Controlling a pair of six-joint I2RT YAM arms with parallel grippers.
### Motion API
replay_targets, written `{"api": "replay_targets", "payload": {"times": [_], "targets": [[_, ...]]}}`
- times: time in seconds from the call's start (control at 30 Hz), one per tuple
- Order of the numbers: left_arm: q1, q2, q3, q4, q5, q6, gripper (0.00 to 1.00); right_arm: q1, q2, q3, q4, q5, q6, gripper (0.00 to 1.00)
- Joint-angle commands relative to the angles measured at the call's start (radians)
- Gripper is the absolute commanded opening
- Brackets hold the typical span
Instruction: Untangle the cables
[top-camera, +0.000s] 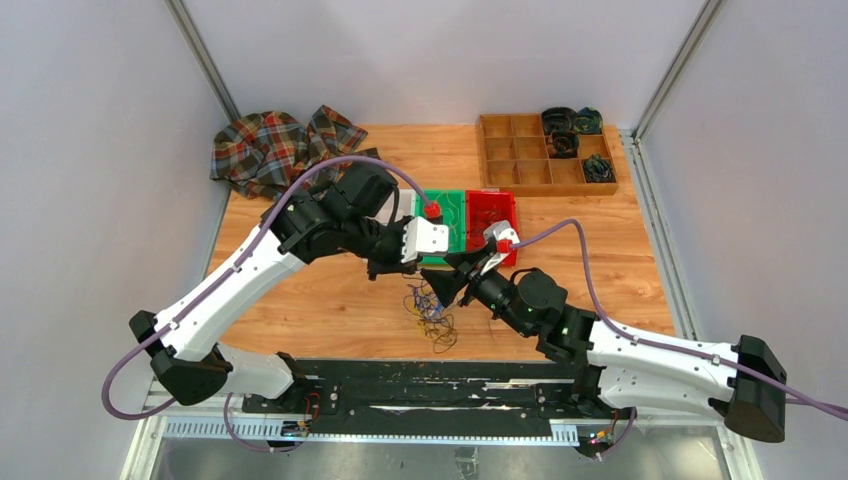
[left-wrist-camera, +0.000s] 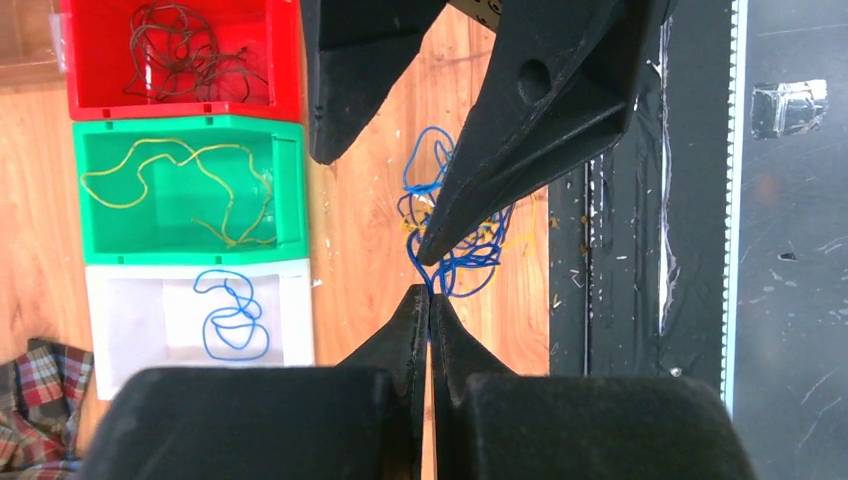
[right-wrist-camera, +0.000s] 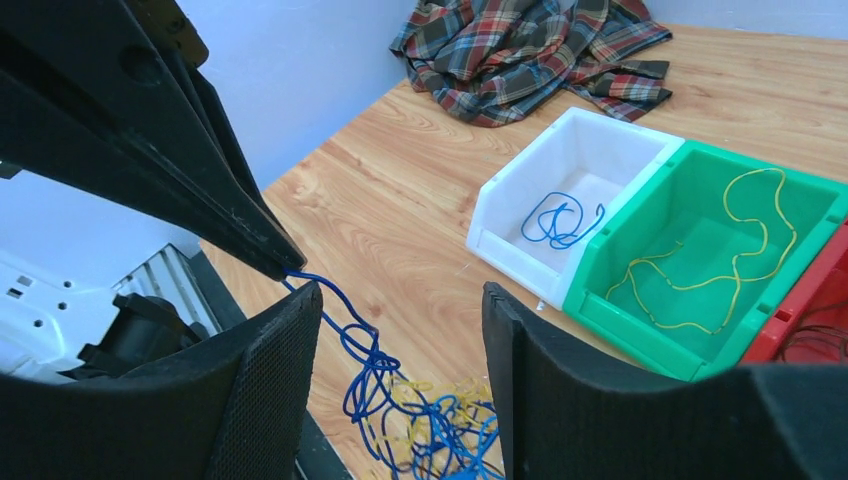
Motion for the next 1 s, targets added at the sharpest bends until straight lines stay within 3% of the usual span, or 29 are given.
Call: {"api": "replay_targets", "payload": {"times": [0.0,0.63,0.97], "targets": [[-0.005,-0.002,0.060,-0.013,0.011,0.005,0.00,0.013,-0.003,-0.011,0.054,-0.009,0.042,0.60],[-0.006,0.041,0.183,-0.013,0.128,-0.087,0.00,0.013,0.147,0.081,0.168,0.048,-0.007,0.62],[-0.005,0.065,0.390,-0.045,0.108,-0.109,0.00,0.013,0.229,0.021,0.194,0.076,0.010,0.46]]}}
